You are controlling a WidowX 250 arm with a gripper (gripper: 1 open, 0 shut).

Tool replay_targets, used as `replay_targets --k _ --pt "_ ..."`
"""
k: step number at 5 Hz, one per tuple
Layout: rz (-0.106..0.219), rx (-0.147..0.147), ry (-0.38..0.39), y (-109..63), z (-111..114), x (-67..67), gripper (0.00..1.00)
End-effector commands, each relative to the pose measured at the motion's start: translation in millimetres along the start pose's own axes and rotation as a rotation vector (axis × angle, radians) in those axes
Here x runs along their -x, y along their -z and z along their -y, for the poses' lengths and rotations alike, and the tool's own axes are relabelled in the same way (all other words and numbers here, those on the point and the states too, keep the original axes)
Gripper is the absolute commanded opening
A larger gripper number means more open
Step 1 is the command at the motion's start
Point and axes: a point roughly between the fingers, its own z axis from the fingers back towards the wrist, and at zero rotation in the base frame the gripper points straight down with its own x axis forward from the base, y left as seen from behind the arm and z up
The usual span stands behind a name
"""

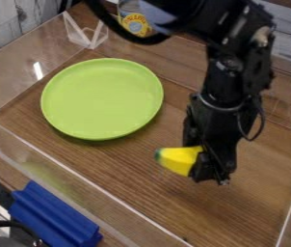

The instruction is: Put the banana in the green plate

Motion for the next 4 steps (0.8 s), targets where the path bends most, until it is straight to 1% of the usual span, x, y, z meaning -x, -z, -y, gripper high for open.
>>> replay_targets --k 1,2,3,4 --pt "0.045 -0.041 -0.014 -29.5 -11.5 -2.6 0.00" --pt "0.028 -0.070 -0.051 -53.1 -20.9 2.8 0.00" --pt "0.015 -0.101 -0.135 -77.4 -35.7 8.8 0.00" --pt "0.012 -0.134 -0.181 -89.2 -56.2 16.6 0.00"
